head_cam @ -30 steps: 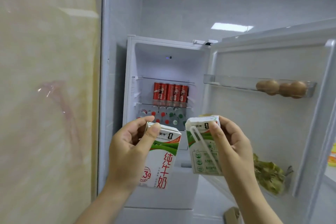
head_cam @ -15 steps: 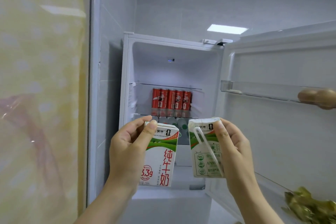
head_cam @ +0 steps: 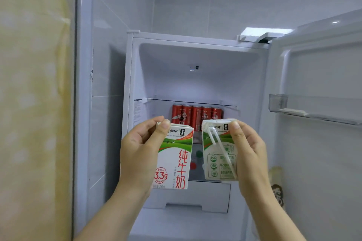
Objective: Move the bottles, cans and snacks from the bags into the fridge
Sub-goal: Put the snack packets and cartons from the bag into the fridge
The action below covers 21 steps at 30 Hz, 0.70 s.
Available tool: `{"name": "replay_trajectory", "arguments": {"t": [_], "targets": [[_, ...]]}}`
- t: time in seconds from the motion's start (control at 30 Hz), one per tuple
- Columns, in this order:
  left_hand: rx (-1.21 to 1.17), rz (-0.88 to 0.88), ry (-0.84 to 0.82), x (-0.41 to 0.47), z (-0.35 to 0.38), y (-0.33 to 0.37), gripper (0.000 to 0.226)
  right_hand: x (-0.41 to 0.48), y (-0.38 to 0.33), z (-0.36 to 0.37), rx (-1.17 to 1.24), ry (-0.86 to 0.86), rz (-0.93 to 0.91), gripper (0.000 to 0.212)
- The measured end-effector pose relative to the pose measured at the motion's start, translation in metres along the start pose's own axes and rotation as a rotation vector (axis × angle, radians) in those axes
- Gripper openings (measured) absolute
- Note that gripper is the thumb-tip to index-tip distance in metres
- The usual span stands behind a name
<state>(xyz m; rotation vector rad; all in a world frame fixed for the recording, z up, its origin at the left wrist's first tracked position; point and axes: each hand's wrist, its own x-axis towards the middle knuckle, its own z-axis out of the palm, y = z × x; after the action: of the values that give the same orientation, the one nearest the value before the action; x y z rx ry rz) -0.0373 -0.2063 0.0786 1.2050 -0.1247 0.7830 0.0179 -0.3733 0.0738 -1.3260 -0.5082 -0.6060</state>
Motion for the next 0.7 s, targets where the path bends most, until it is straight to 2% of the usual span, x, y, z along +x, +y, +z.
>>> {"name": "replay_trajectory", "arguments": {"t": [0.2, 0.37, 0.7], "targets": [[-0.025, 0.018, 0.021, 0.061, 0.006, -0.028, 0.019, 0.050, 0.036, 0.021, 0.013, 0.003, -0.024, 0.034], [-0.041, 0.025, -0.032, 0.121, 0.009, -0.049, 0.021, 0.095, 0.066, 0.050, 0.015, 0.034, -0.047, 0.035], [-0.089, 0.040, -0.088, 0.245, 0.012, -0.087, 0.008, 0.183, 0.124, 0.106, 0.009, 0.142, -0.079, 0.033]]}}
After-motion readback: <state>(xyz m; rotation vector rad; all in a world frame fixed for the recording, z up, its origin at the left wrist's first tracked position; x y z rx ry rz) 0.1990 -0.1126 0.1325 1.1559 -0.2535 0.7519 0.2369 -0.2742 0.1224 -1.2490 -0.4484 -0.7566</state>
